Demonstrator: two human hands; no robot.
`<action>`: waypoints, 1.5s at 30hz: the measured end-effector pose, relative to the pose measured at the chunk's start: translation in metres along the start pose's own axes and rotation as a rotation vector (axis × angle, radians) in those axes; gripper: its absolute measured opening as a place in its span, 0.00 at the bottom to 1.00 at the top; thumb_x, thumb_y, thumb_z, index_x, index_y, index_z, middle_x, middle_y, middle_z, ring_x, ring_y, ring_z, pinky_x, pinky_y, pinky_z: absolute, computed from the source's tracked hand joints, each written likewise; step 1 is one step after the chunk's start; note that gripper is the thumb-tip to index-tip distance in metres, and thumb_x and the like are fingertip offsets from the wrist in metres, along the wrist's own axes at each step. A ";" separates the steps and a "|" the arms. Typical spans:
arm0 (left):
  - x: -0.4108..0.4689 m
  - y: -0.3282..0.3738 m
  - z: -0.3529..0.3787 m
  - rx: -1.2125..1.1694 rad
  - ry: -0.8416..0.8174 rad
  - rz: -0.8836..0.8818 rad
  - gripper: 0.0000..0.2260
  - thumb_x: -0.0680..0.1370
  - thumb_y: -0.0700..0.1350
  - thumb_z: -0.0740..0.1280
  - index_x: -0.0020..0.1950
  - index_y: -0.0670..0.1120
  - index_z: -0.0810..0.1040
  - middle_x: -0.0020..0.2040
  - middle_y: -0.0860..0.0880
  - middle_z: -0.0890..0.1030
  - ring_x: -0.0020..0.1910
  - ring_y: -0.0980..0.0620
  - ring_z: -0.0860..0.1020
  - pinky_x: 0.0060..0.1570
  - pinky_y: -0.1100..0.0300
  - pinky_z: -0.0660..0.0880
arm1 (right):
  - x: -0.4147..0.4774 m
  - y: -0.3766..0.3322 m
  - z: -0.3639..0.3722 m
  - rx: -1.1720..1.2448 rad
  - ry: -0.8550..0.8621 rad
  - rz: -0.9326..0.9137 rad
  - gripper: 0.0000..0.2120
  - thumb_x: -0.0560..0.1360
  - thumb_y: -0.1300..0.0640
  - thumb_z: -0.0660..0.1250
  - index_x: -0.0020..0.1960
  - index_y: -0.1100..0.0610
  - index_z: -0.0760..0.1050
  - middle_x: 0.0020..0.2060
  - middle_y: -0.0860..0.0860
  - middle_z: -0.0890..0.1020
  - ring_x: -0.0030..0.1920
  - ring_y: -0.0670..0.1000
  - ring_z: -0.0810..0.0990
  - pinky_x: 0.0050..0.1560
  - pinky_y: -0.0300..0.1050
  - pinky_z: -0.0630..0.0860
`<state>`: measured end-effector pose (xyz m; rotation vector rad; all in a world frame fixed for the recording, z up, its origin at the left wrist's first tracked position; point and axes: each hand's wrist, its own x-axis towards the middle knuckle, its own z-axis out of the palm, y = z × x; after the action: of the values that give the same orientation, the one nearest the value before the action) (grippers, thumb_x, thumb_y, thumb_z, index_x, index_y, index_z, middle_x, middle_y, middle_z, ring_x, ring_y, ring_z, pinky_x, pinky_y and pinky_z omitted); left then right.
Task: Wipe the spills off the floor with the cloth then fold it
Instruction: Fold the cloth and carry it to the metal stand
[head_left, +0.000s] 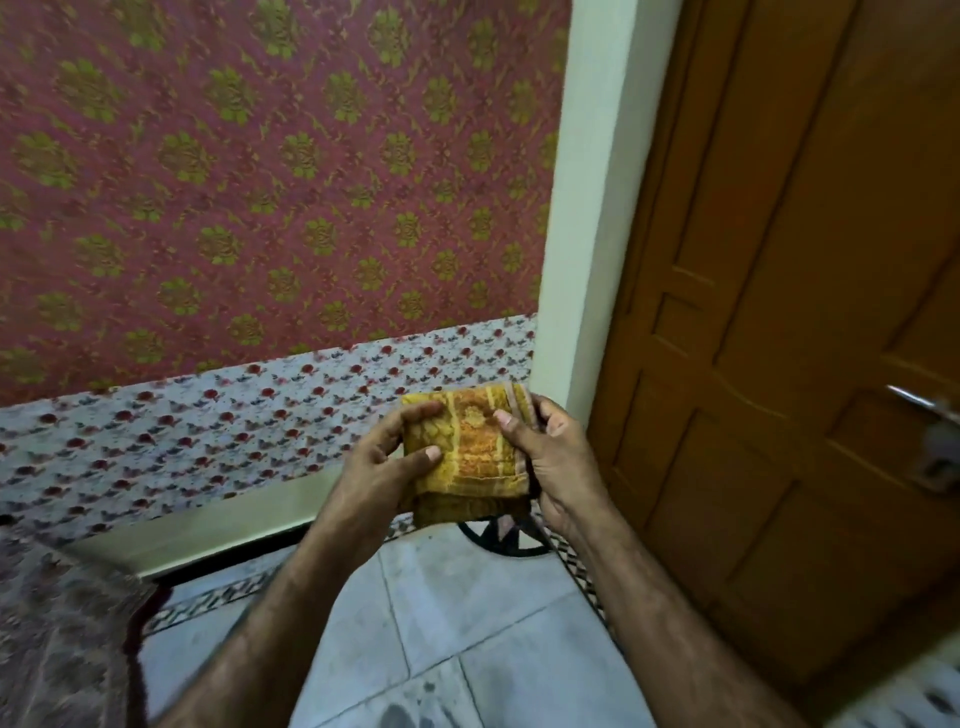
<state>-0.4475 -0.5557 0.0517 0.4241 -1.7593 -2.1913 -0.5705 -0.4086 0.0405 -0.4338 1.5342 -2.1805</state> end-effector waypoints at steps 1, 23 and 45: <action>-0.005 -0.003 0.013 -0.028 -0.011 0.000 0.18 0.78 0.35 0.67 0.63 0.55 0.80 0.66 0.47 0.79 0.58 0.43 0.82 0.54 0.40 0.81 | -0.010 -0.005 -0.014 -0.026 -0.005 -0.010 0.16 0.76 0.64 0.73 0.63 0.56 0.79 0.54 0.57 0.86 0.55 0.59 0.85 0.53 0.58 0.83; -0.250 -0.064 0.201 0.134 -0.176 -0.006 0.27 0.74 0.37 0.74 0.67 0.62 0.75 0.68 0.51 0.74 0.50 0.48 0.85 0.45 0.44 0.81 | -0.304 -0.067 -0.194 -0.085 0.089 -0.054 0.26 0.71 0.71 0.74 0.67 0.58 0.76 0.59 0.55 0.85 0.54 0.53 0.85 0.45 0.49 0.84; -0.514 -0.157 0.395 0.138 -0.480 -0.061 0.28 0.76 0.35 0.71 0.70 0.61 0.72 0.65 0.54 0.74 0.58 0.43 0.80 0.30 0.61 0.78 | -0.661 -0.085 -0.351 -0.097 0.471 -0.094 0.24 0.73 0.70 0.72 0.66 0.56 0.75 0.57 0.58 0.85 0.54 0.57 0.85 0.50 0.58 0.84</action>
<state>-0.1469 0.0376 0.0018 -0.0309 -2.1709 -2.3637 -0.1915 0.2404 -0.0006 -0.0141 1.8988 -2.4051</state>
